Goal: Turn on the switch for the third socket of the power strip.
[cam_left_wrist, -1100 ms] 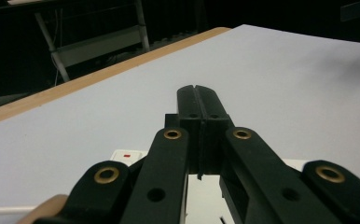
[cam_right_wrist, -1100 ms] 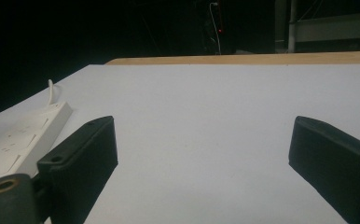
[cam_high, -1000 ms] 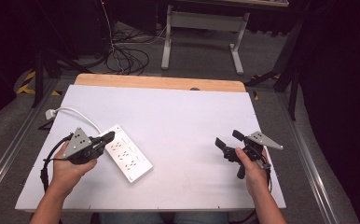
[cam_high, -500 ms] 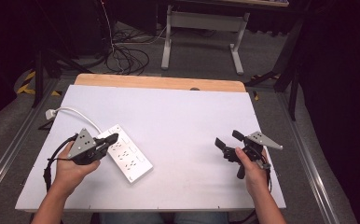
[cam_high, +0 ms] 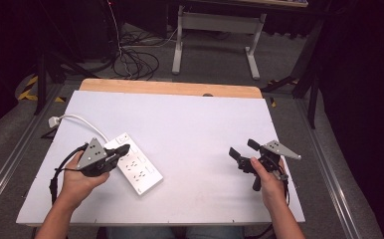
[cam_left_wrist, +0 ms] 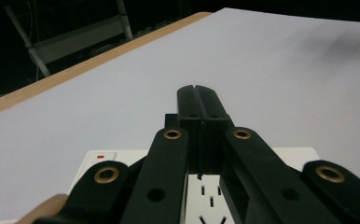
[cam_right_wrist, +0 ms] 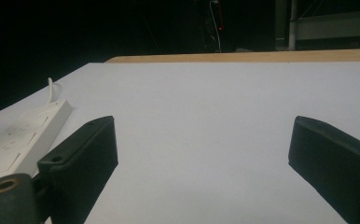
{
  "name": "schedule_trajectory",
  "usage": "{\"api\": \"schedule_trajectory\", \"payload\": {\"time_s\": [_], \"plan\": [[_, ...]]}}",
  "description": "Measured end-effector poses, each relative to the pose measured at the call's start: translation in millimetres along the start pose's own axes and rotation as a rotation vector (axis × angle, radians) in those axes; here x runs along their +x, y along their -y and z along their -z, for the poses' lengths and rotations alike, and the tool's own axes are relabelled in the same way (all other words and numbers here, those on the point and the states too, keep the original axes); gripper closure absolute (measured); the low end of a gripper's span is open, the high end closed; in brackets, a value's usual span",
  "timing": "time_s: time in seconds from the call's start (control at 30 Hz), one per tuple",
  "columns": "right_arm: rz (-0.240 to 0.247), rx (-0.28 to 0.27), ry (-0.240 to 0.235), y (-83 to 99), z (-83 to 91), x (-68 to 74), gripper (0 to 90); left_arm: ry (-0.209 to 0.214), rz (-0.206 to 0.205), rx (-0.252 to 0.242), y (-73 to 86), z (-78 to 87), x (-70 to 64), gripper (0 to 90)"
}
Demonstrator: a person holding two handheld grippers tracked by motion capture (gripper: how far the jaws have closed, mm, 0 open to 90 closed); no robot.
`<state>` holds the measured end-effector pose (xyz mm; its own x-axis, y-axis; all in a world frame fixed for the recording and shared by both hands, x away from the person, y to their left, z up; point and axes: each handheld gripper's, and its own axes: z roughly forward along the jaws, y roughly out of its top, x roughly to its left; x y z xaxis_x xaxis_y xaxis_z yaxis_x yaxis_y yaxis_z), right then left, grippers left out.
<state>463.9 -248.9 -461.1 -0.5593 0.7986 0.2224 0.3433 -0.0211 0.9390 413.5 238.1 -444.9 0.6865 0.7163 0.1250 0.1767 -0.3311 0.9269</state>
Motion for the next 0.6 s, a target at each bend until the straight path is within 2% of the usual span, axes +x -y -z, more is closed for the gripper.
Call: {"api": "schedule_trajectory", "payload": {"time_s": [0.6], "plan": [[-0.002, 0.005, 0.003, 0.2, -0.4, -0.2, 8.7, 0.036, -0.049, 0.046, -0.6, -11.4, -9.2, 89.8]]}}
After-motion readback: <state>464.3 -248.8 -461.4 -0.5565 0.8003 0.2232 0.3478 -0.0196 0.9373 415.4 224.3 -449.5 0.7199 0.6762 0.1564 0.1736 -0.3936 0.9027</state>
